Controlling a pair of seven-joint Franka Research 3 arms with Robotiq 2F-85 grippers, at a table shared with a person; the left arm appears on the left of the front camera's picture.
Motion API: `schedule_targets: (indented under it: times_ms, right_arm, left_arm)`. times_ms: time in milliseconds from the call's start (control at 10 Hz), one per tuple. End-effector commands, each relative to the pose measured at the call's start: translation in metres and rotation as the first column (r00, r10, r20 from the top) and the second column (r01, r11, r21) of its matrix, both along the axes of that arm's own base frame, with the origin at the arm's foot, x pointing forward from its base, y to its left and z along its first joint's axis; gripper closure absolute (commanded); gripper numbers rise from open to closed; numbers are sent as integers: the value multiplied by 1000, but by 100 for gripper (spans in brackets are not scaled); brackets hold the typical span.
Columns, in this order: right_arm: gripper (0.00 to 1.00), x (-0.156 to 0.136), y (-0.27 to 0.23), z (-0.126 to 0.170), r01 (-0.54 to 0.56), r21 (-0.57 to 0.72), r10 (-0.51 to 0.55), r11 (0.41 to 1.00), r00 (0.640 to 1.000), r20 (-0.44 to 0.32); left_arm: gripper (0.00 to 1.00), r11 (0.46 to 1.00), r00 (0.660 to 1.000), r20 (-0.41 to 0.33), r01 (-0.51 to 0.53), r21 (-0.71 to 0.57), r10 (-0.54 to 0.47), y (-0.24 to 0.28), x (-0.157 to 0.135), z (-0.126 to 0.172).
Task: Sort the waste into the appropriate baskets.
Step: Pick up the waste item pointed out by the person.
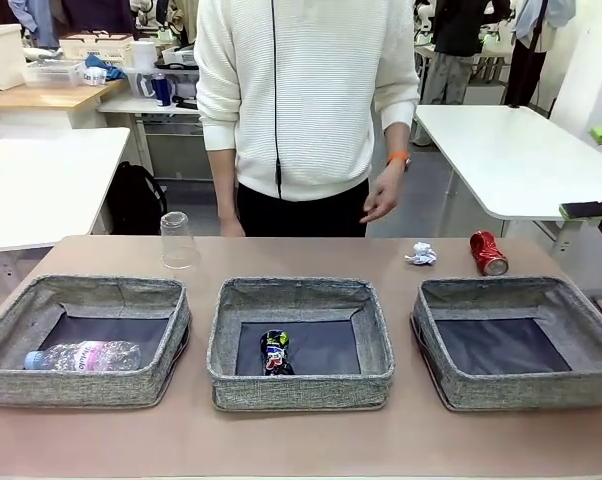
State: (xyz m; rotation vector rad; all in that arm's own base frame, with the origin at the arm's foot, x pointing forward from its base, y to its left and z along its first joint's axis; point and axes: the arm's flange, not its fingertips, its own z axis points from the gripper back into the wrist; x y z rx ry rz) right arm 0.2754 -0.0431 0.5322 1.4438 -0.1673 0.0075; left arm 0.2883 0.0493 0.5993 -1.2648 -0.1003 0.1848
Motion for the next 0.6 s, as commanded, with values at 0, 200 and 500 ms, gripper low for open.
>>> schedule_targets:
  times_ms: [0, 200, 500]
  right_arm:
    - [0, 0, 3, 6, 4, 17, -4, 1000, 1000, -12]
    - [0, 0, 3, 6, 4, 17, -4, 1000, 1000, -12]
    - [0, 0, 3, 6, 4, 17, -4, 1000, 1000, -12]
  left_arm:
    - [0, 1000, 1000, 8, 14, 6, -14, 4, -1, 0]
    - [0, 1000, 1000, 8, 14, 6, -14, 4, -1, 0]
    - [0, 1000, 1000, 8, 14, 6, -14, 4, -1, 0]
